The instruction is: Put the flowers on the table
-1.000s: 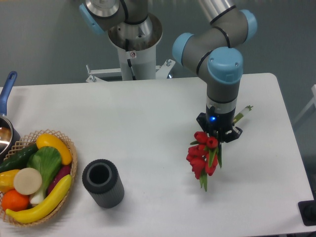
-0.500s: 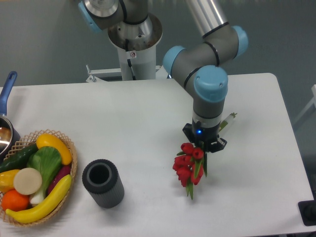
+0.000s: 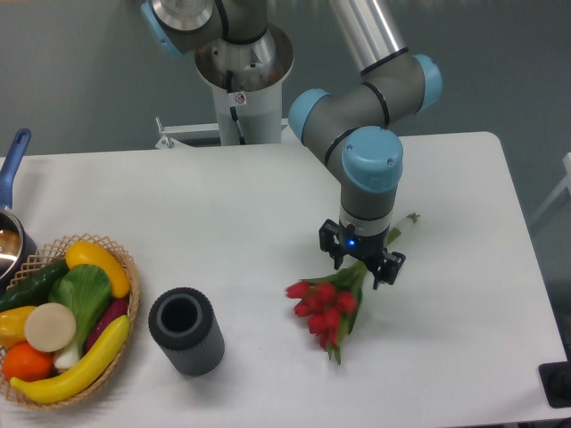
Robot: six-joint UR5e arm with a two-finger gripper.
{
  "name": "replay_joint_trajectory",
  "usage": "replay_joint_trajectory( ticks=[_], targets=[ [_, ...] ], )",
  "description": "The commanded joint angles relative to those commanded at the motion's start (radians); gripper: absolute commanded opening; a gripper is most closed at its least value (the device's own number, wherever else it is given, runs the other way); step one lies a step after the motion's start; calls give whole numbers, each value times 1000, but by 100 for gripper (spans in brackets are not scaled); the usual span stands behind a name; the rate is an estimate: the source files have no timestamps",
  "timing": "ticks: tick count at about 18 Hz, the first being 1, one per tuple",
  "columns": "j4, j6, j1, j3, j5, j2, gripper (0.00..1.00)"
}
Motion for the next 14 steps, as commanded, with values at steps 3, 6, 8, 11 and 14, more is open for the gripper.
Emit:
replay_joint_trajectory(
  ticks=[3,6,8,11,14],
  targets=[
    [5,11,35,-3,-3,14,100],
    [-8,59,77,-8,-11,58,100],
    [-15,165,95,-11,-15,68,100],
    [-27,244,117,-14,-15,81,100],
    [-80,281,129,-8,-14,91,100]
  ],
)
